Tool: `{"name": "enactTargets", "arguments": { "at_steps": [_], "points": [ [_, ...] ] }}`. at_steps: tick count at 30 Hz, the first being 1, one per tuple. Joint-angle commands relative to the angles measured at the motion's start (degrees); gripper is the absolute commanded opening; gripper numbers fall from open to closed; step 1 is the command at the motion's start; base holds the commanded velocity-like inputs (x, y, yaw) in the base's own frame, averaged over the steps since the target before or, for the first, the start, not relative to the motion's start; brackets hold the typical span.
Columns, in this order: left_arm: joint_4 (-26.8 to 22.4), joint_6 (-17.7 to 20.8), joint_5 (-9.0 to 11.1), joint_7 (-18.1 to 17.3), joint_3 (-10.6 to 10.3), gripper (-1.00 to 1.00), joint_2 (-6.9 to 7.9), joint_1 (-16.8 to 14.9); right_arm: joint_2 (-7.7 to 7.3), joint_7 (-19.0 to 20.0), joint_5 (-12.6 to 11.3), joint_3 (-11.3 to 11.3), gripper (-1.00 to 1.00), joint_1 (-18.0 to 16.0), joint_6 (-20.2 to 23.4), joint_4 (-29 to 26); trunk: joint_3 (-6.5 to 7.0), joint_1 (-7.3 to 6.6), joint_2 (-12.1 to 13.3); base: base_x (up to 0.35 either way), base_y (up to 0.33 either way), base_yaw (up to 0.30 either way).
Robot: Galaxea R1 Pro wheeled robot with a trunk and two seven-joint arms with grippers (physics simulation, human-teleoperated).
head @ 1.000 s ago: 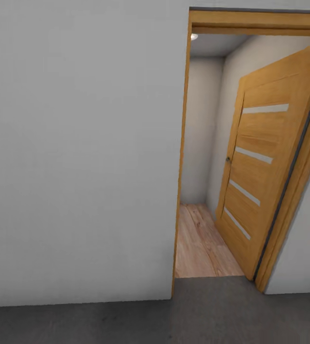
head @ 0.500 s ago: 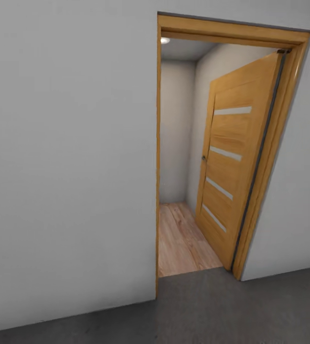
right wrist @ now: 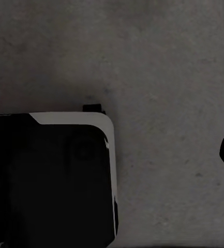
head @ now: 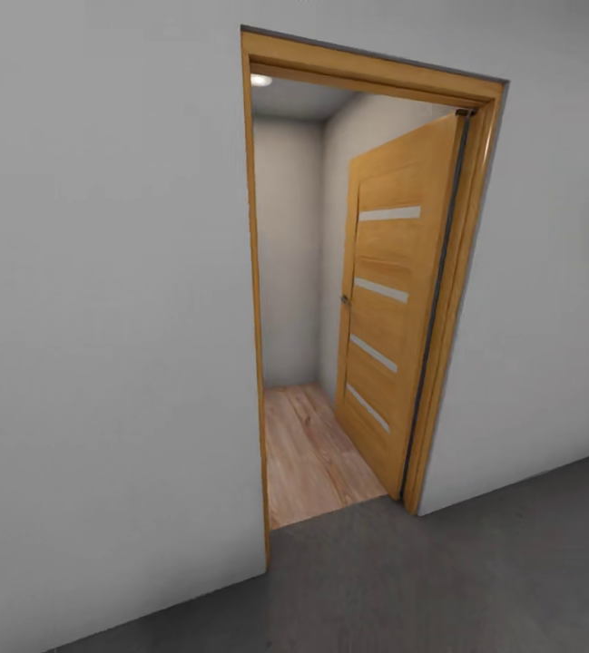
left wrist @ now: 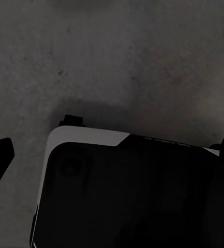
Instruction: Move the two storage containers from the living room to the garage. In the garage, place one container on the floor and stack the other container on top of it (either order is fine).
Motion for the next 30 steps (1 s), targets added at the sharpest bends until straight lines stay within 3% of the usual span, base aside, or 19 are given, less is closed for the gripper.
{"name": "enactTargets", "arguments": {
  "at_steps": [1, 15, 30],
  "points": [
    [0.0, 0.0, 0.4, -0.3, 0.1, 1.00, 0.01, 0.0, 0.02, 0.0, -0.5, 0.5, 1.00, -0.1, -0.3, 0.2, 0.01, 0.02, 0.0, 0.000, 0.000, -0.298],
    [0.0, -0.1, 0.4, -0.3, 0.1, 1.00, -0.05, 0.0, 0.02, 0.0, -0.5, 0.5, 1.00, -0.1, -0.3, 0.2, 0.26, 0.02, 0.0, 0.000, 0.000, -0.297],
    [0.0, -0.1, 0.4, -0.3, 0.1, 1.00, -0.14, 0.0, 0.01, 0.1, -0.4, 0.5, 1.00, -0.1, -0.4, 0.2, -0.38, 0.02, 0.0, 0.000, 0.000, -0.264]
  ]
}}
